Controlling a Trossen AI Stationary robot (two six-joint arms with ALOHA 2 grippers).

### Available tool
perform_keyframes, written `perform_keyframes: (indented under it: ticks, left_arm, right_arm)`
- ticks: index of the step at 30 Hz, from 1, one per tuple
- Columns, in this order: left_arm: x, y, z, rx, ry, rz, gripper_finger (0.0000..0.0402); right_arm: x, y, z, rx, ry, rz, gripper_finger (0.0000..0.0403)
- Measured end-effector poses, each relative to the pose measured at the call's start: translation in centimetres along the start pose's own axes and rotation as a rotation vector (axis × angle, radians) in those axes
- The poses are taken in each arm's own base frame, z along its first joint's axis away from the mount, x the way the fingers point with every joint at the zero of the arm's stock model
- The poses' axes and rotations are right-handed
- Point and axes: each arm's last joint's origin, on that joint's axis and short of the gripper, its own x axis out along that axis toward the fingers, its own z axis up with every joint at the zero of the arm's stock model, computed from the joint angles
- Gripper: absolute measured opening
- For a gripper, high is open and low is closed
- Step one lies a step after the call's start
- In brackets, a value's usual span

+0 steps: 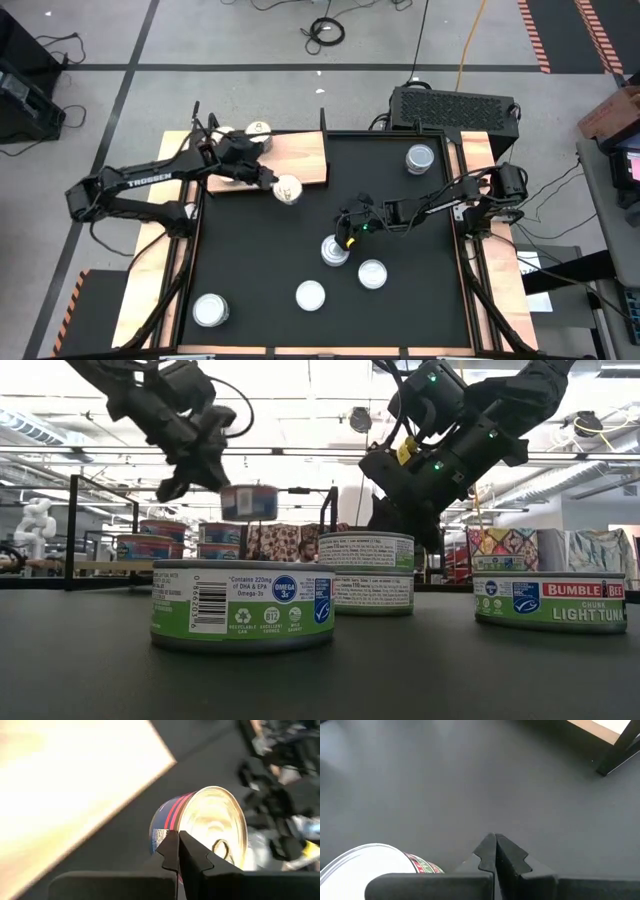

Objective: Stack canned seafood by type on shelf
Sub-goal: Put the blue and pink tuna can on the shelf

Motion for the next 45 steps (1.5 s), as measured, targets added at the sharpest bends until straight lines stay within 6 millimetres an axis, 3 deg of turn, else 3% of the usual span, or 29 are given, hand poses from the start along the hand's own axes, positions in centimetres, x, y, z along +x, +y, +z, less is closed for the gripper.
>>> perform_keyframes:
  ticks: [4,19,45]
  left_arm:
    - [-0.6,1.7,0.4,-0.017,-0.021,0.121,0.0003]
    - [-2.6,6.8,2.6,-0.131,-0.069,0.255,0.0003]
    - [-1.5,8.8,2.6,-0.186,-0.003,0.348,0.0003]
  right_arm:
    - [0.0,0.0,0.0,0.005,-0.002,0.001,0.0000]
    - [-0.1,0.3,-0.1,-0.004,-0.002,0.010,0.0000]
    - [-0.1,0.4,-0.1,0.000,-0.002,0.011,0.0000]
